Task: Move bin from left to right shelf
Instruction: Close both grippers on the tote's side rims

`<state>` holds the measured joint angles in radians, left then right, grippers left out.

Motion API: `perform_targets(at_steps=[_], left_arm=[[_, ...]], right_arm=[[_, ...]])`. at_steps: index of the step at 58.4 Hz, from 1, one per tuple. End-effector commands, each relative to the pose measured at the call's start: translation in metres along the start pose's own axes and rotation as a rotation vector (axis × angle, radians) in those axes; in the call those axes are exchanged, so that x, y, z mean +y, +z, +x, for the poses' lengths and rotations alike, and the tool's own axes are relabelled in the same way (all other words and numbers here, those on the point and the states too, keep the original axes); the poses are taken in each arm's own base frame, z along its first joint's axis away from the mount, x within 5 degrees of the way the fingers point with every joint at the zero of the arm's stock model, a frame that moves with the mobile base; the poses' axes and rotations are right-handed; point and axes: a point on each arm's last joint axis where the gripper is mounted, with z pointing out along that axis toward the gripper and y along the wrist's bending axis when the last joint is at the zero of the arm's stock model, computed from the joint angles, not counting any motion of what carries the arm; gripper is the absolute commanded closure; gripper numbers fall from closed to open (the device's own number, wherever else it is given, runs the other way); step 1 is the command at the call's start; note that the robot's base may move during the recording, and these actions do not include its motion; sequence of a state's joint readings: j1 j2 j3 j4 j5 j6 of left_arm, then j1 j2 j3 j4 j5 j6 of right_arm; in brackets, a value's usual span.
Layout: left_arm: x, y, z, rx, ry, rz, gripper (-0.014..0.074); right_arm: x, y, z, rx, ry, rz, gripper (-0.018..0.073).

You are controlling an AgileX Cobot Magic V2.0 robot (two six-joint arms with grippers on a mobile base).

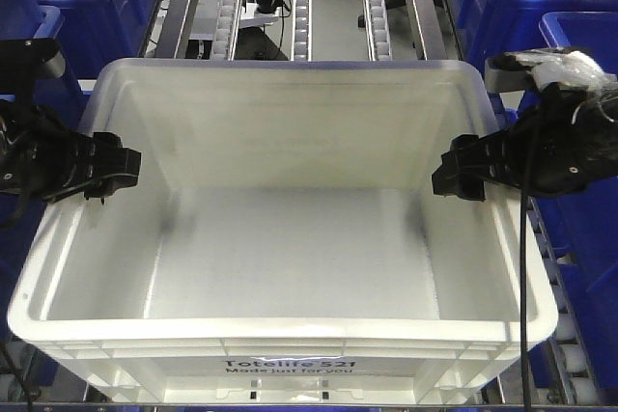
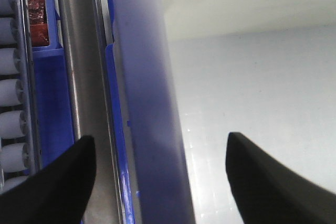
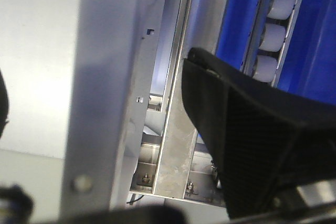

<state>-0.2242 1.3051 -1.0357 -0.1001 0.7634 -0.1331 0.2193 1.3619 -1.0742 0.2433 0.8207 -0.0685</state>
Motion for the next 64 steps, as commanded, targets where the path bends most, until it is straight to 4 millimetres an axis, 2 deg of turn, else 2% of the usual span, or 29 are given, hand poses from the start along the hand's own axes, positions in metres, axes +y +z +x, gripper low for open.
perform_targets(at_steps=[1, 9, 64], left_arm=[[-0.0053, -0.0124, -0.0118, -0.091, -0.009, 0.029, 0.0094], [-0.005, -0.0078, -0.0116, -0.074, -0.01, 0.025, 0.0094], [-0.0048, -0.0077, -0.0102, -0.058, -0.009, 0.022, 0.01]], right_arm=[[0.0025, -0.0085, -0.0124, -0.087, -0.012, -0.007, -0.0026], [0.0019, -0.005, -0.0127, -0.079, -0.015, -0.006, -0.0026], [0.0016, -0.0052, -0.0145, -0.099, -0.02, -0.003, -0.0026]])
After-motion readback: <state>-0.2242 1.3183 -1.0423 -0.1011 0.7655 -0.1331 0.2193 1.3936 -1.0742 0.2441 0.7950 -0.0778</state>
